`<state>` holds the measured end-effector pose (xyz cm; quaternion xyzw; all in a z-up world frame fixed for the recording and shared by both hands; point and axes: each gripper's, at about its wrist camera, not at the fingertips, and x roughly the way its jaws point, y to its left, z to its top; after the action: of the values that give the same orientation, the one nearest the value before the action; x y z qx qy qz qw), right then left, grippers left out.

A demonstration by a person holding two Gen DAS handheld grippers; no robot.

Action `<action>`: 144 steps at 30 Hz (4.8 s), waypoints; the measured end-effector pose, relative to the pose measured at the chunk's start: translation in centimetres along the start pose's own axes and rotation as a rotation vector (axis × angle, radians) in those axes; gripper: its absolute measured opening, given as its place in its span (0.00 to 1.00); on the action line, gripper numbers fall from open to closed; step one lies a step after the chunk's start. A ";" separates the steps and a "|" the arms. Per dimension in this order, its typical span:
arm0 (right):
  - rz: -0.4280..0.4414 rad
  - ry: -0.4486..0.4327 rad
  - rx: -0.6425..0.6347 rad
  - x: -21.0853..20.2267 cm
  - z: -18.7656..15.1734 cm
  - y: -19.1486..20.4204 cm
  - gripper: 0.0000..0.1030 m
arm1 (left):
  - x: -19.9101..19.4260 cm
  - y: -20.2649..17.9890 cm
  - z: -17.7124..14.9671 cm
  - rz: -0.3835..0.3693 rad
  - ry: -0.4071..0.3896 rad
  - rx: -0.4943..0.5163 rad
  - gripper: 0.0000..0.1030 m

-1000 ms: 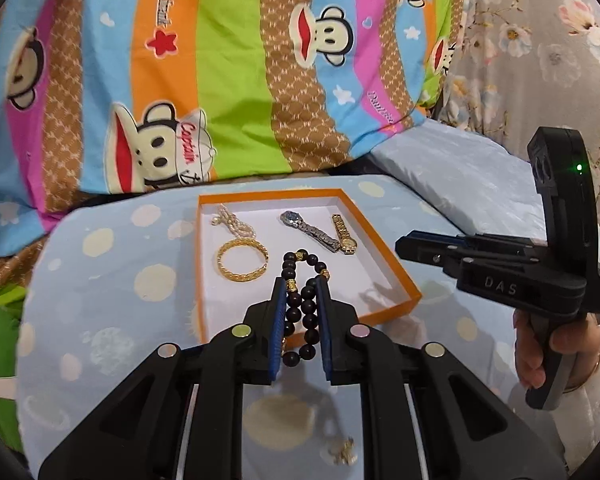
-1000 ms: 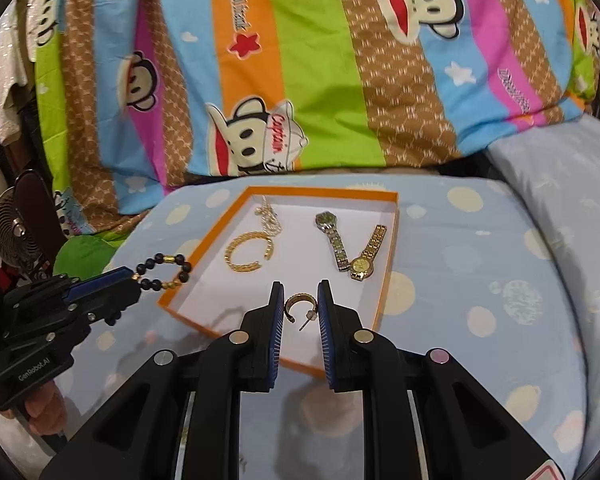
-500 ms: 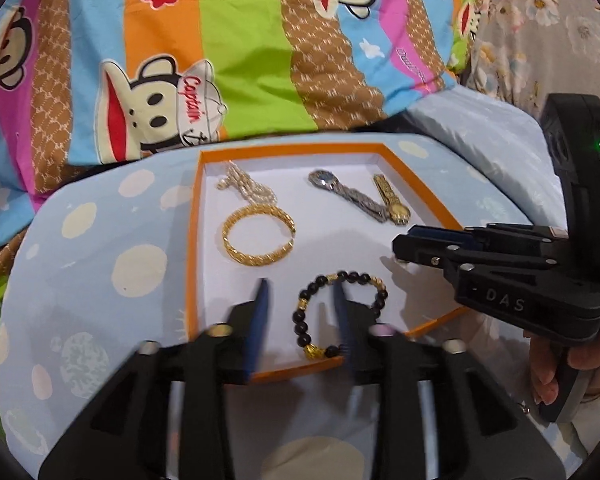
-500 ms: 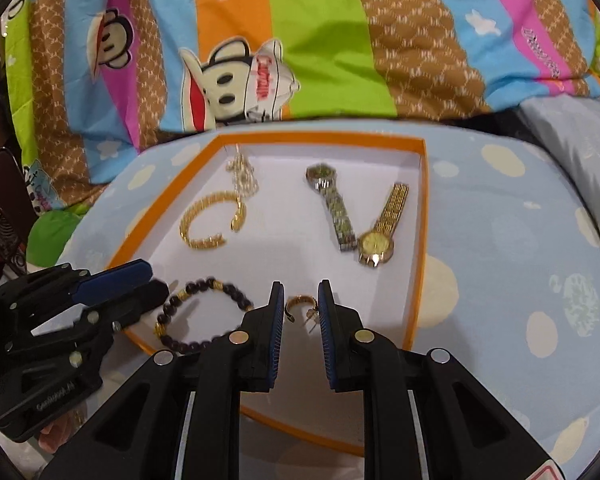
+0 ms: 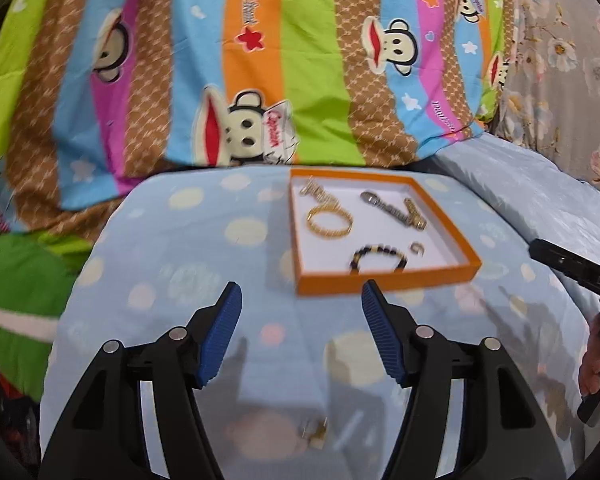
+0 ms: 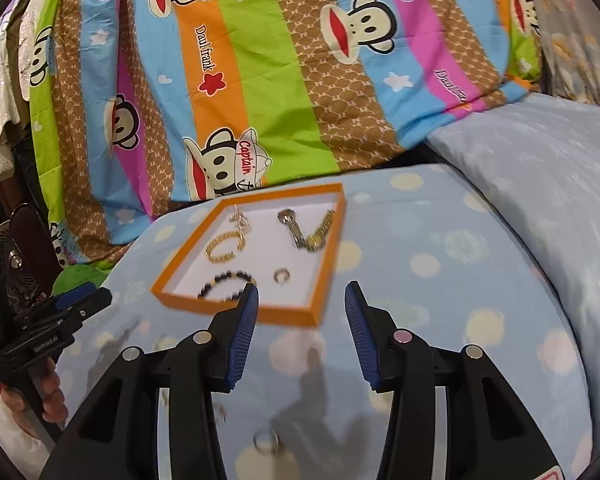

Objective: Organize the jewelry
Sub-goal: 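Release the bead bracelet into the box with the left tool while the right tool releases the hoop earring, then grasp the silver pearl-drop earring with the left tool while the right tool grasps the silver stone ring, then carry the pearl earring with the left tool while the right tool carries the ring to the box, then open the left tool over the box while the right tool releases the ring inside, then grasp the gold pearl-drop earring with the left tool while the right tool grasps the gold hoop earring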

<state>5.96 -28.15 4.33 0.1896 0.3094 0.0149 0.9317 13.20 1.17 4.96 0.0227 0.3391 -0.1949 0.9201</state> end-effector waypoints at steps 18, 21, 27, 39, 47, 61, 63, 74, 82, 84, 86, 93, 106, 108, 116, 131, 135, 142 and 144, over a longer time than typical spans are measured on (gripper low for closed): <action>0.020 0.138 -0.023 0.5 -5.9 1.8 0.46 | 0.4 -0.6 -6.8 0.026 0.188 -0.007 0.59; 0.012 0.152 -0.047 0.9 -6.1 2.3 0.46 | 0.9 -0.8 -6.7 0.030 0.196 -0.009 0.58; 0.006 0.170 -0.085 1.2 -6.5 3.0 0.46 | 1.7 -1.6 -6.5 0.040 0.217 0.020 0.46; -0.024 0.234 -0.139 2.3 -7.2 4.0 0.49 | 1.1 -1.5 -6.4 -0.012 0.188 0.008 0.14; -0.047 0.249 -0.150 2.6 -7.3 4.1 0.19 | 0.6 -1.6 -6.4 -0.023 0.172 0.011 0.14; -0.040 0.232 -0.148 2.3 -7.3 4.0 0.08 | 0.2 -1.8 -6.4 -0.032 0.157 0.017 0.14; -0.038 0.222 -0.151 2.1 -7.2 4.1 0.08 | 0.2 -1.8 -6.4 -0.031 0.157 0.017 0.14; -0.047 0.155 -0.150 0.8 -6.6 3.9 0.08 | -0.4 -1.7 -6.3 -0.027 0.134 0.018 0.14; -0.020 0.158 -0.166 -0.1 -3.4 4.0 0.08 | -2.4 -2.0 -2.9 -0.040 0.089 0.050 0.14; -0.001 0.135 -0.172 -0.2 -1.3 4.3 0.08 | -2.7 -2.5 -1.0 -0.030 0.045 0.084 0.14; 0.012 0.110 -0.172 0.1 0.7 4.5 0.08 | -2.3 -3.1 0.9 -0.029 0.008 0.098 0.15; 0.072 0.142 -0.113 5.8 6.0 4.7 0.08 | 3.8 -5.3 6.6 -0.096 0.022 0.100 0.14; 0.021 0.283 -0.031 16.1 6.1 1.5 0.08 | 18.2 -9.2 9.7 -0.127 0.213 0.122 0.14; 0.025 0.289 -0.038 16.6 6.0 1.4 0.08 | 19.1 -9.2 9.5 -0.127 0.234 0.115 0.15; 0.016 0.147 -0.023 13.2 7.1 1.1 0.21 | 16.7 -6.9 10.3 -0.117 0.154 0.008 0.37; 0.011 0.114 -0.092 2.3 -2.8 3.8 0.45 | 2.3 -4.1 -1.5 0.015 0.081 0.108 0.51; 0.010 0.134 -0.150 1.8 -5.0 5.6 0.45 | 1.8 -4.0 -4.2 0.038 0.116 0.103 0.51; 0.012 0.179 -0.240 2.5 -6.8 8.0 0.45 | 1.4 -3.5 -5.7 0.007 0.161 0.050 0.52; 0.012 0.202 -0.251 3.1 -7.0 8.4 0.45 | 1.5 -3.5 -5.7 0.009 0.165 0.048 0.52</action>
<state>5.15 -17.54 0.44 0.0710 0.3961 0.0782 0.9121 9.39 -1.57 -0.02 0.0622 0.4086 -0.1965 0.8891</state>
